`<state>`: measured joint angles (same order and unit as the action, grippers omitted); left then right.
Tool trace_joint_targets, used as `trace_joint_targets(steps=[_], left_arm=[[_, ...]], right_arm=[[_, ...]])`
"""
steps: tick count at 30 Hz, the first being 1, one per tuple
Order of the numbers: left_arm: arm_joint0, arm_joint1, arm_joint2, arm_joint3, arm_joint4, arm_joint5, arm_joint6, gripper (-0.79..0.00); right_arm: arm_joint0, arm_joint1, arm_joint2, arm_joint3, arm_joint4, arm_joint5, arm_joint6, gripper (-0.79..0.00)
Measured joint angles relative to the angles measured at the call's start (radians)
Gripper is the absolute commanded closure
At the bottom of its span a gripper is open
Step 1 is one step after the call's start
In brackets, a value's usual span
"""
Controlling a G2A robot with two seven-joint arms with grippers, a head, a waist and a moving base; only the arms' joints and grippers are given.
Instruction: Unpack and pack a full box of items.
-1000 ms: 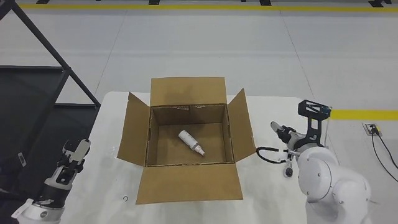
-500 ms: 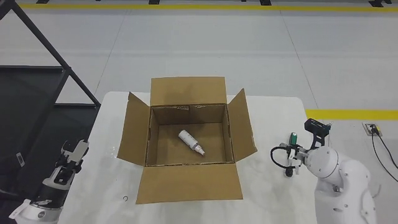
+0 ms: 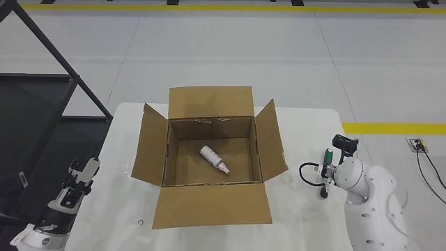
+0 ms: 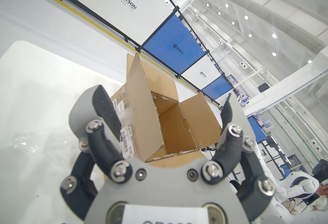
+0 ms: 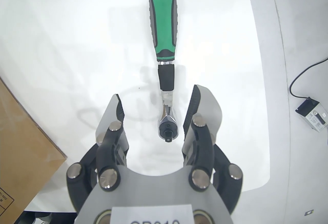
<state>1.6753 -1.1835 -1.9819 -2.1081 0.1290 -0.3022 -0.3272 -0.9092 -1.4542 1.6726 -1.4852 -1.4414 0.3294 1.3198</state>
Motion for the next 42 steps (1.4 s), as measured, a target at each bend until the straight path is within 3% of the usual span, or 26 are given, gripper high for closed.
trace_joint_targets(steps=[3,7,31,33,42], left_arm=[[0.004,0.000,-0.005,0.000,-0.002,0.000,0.007,-0.785],[0.008,-0.001,-0.007,-0.001,-0.002,0.001,0.013,-0.785],[0.018,-0.002,-0.005,-0.017,0.006,0.001,0.031,-0.785],[0.019,-0.002,-0.005,-0.017,0.006,-0.001,0.031,-0.785],[0.017,-0.001,-0.006,-0.018,0.005,-0.003,0.029,-0.785]], right_arm=[[0.018,0.004,0.004,0.034,0.005,-0.019,0.000,-0.517],[0.037,0.008,0.002,0.073,0.010,-0.033,-0.002,-0.391],[0.098,0.023,-0.028,0.216,0.012,-0.025,-0.038,-0.296],[0.103,0.025,-0.029,0.225,0.014,-0.024,-0.041,-0.234],[0.115,0.030,-0.035,0.260,0.023,-0.021,-0.051,-0.102]])
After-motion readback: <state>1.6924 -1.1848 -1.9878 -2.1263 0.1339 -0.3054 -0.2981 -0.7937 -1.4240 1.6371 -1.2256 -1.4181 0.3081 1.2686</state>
